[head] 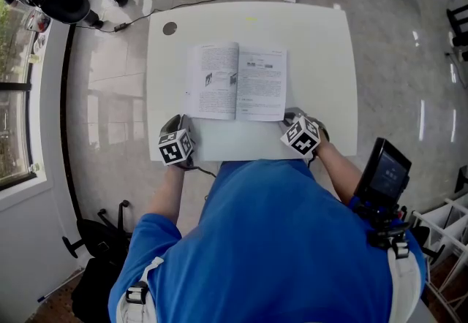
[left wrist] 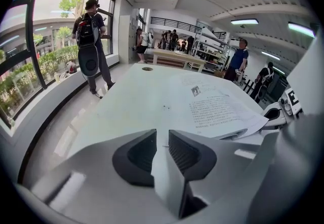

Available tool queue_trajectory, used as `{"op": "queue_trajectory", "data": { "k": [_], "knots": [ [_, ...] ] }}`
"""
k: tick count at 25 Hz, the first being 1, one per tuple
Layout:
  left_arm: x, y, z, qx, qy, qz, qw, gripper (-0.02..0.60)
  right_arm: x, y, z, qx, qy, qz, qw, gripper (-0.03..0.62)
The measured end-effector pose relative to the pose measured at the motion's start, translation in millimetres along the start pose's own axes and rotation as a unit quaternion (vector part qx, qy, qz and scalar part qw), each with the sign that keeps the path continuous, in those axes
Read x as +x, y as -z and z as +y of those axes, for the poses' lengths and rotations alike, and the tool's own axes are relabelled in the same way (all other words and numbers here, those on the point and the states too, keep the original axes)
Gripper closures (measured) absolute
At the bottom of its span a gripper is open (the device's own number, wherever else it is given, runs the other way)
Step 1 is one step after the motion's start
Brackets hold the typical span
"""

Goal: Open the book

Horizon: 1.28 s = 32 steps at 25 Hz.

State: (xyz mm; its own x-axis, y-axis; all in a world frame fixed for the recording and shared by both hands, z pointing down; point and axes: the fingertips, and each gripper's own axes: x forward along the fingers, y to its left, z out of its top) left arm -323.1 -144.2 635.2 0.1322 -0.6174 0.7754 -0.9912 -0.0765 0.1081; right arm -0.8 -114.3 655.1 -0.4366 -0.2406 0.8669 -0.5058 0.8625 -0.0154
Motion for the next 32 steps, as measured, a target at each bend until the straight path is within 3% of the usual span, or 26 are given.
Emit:
{"op": "queue_trajectory", "data": {
  "k": [6, 8, 14, 19, 26, 32],
  "knots": [
    [-20, 4, 2, 0.036, -0.004, -0.031, 0.9989, 0.504, -16, 13, 6, 0.030, 0.059, 0.010, 0.998, 0.589],
    [-24, 2, -2, 0.053, -0.005, -0.053, 0.9972, 0.542, -26, 18, 7, 0.046, 0.086, 0.004, 0.995, 0.589],
    [-39, 1, -42, 0.095, 0.014, -0.098, 0.9905, 0.574, -52, 24, 9, 0.072, 0.137, -0.036, 0.987, 0.589],
    [-69, 6, -88, 0.110, 0.033, -0.127, 0.9852, 0.574, -75, 19, 25, 0.088, 0.142, -0.093, 0.982, 0.589],
    [-126, 22, -170, 0.123, 0.052, -0.166, 0.9770, 0.574, -143, 10, 56, 0.109, 0.126, -0.211, 0.963, 0.589],
    [-182, 46, -233, 0.142, 0.059, -0.199, 0.9679, 0.574, -193, 28, 92, 0.106, 0.114, -0.266, 0.951, 0.589]
  ]
}}
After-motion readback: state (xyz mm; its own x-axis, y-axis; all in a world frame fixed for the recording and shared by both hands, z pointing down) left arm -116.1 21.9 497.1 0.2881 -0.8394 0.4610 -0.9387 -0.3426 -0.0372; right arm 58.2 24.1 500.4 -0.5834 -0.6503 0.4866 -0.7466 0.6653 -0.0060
